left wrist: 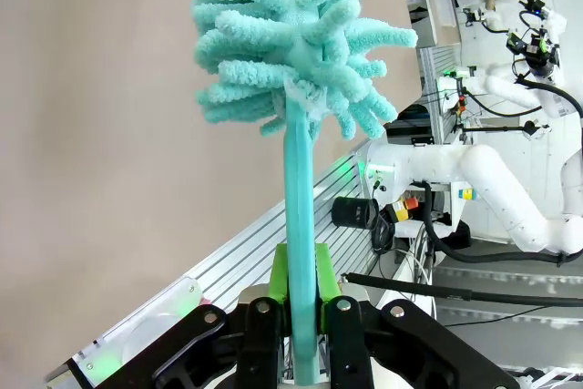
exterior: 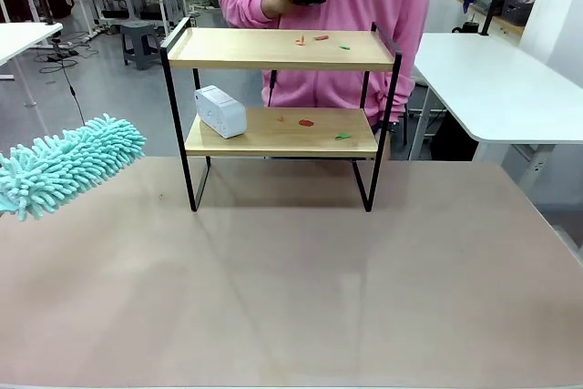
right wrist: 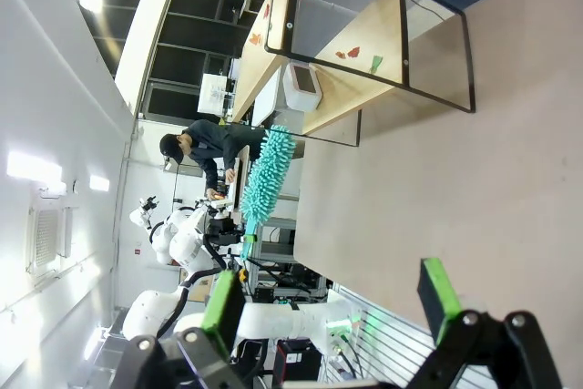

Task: Clean the shelf.
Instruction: Clean the specific tier of the Shelf with the Duster once objects are removed.

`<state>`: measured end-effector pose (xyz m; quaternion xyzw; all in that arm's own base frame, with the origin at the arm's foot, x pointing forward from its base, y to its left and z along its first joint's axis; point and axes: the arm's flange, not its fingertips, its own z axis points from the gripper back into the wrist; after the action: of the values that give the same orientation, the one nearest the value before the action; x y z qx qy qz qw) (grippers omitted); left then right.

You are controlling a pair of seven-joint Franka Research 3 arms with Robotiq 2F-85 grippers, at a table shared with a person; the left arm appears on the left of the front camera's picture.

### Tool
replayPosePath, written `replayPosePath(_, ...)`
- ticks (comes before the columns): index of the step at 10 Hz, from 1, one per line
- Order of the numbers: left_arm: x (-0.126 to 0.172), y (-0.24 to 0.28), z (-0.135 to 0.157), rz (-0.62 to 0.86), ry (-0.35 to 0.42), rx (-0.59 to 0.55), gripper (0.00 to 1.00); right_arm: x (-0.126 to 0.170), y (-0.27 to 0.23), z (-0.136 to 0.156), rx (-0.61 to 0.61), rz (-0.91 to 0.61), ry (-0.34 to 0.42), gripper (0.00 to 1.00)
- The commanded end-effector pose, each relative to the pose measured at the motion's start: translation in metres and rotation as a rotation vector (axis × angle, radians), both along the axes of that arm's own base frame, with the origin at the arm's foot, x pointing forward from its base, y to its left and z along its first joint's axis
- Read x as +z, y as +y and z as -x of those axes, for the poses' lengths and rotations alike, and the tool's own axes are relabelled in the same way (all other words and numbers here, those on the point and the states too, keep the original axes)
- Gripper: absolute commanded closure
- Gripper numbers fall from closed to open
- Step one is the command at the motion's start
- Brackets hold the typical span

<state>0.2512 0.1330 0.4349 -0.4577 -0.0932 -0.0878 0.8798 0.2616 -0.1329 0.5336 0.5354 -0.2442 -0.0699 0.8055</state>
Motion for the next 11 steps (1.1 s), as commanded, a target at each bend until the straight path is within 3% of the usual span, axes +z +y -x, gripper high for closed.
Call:
replayPosePath(1, 0.031, 0.003, 0.002, -0.054, -0.040, 0.049, 0.88, 0.001, 0.002, -0.003, 0.006, -0.009, -0.033, 0.00)
replayPosePath(3, 0.118, -0.003, 0.004, -0.147, -0.147, 0.058, 0.88, 0.001, 0.002, -0.003, 0.006, -0.009, -0.033, 0.00)
replayPosePath(6, 0.225, -0.040, -0.017, -0.232, -0.195, 0.097, 0.88, 0.001, 0.002, -0.003, 0.006, -0.009, -0.033, 0.00)
replayPosePath(8, 0.267, -0.081, -0.040, -0.265, -0.187, 0.027, 0.88, 0.001, 0.002, -0.003, 0.006, -0.009, -0.033, 0.00)
replayPosePath(11, 0.278, -0.185, -0.075, -0.373, -0.198, -0.048, 0.88, 0.001, 0.002, -0.003, 0.006, -0.009, -0.033, 0.00)
